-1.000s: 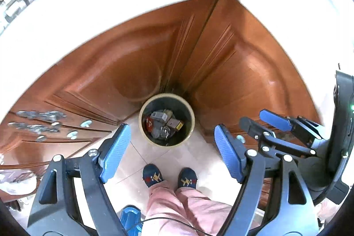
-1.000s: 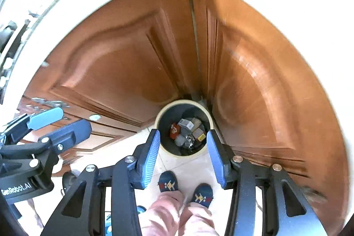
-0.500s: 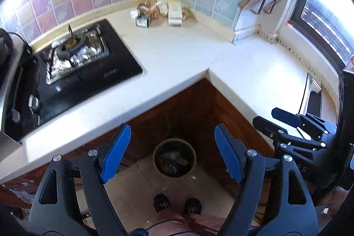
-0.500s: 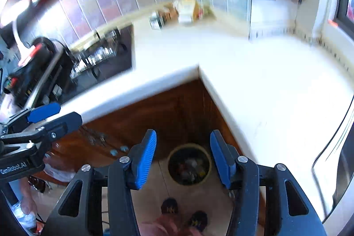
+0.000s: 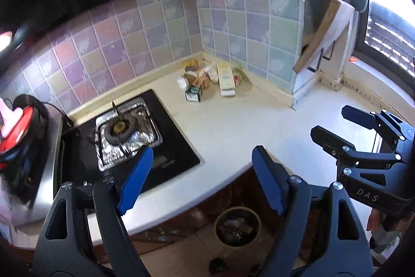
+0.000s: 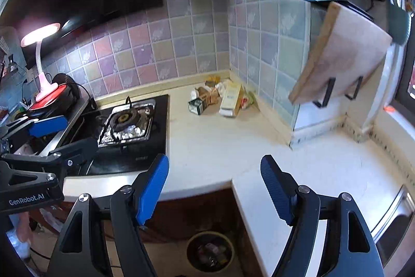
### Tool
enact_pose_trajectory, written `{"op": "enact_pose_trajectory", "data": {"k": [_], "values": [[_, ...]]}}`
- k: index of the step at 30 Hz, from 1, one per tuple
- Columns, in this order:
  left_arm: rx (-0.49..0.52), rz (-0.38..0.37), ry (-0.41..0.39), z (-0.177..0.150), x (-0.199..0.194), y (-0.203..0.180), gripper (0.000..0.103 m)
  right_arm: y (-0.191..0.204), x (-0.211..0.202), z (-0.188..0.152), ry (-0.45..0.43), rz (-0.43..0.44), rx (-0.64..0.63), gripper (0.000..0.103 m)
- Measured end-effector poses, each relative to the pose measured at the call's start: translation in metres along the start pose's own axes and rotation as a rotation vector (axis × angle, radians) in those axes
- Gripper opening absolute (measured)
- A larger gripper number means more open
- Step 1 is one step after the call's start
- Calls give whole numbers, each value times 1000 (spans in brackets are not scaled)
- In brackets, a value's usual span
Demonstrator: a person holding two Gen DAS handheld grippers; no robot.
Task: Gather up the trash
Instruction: 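Raise both open tools back to the trash on the counter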
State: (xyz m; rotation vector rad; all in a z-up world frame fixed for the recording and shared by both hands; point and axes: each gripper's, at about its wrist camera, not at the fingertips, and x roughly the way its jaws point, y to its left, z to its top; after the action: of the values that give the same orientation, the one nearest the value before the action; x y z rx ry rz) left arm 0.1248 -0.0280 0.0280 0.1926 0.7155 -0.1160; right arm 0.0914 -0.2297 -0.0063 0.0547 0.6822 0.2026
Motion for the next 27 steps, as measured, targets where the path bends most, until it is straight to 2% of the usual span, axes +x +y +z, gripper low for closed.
{"op": "enact_pose_trajectory", "data": {"k": [6, 11, 20, 27], "values": [[9, 1, 0, 52, 43, 23, 77, -1, 53, 52, 4, -1, 10, 75], [7, -45, 37, 94, 108, 49, 77, -3, 120, 93, 22, -38, 26, 75], [60, -144, 151, 147, 272, 75, 77, -15, 262, 161, 111, -117, 145, 75], [63, -236, 267, 156, 395, 84, 77, -35, 372, 174, 189, -167, 231, 75]]}}
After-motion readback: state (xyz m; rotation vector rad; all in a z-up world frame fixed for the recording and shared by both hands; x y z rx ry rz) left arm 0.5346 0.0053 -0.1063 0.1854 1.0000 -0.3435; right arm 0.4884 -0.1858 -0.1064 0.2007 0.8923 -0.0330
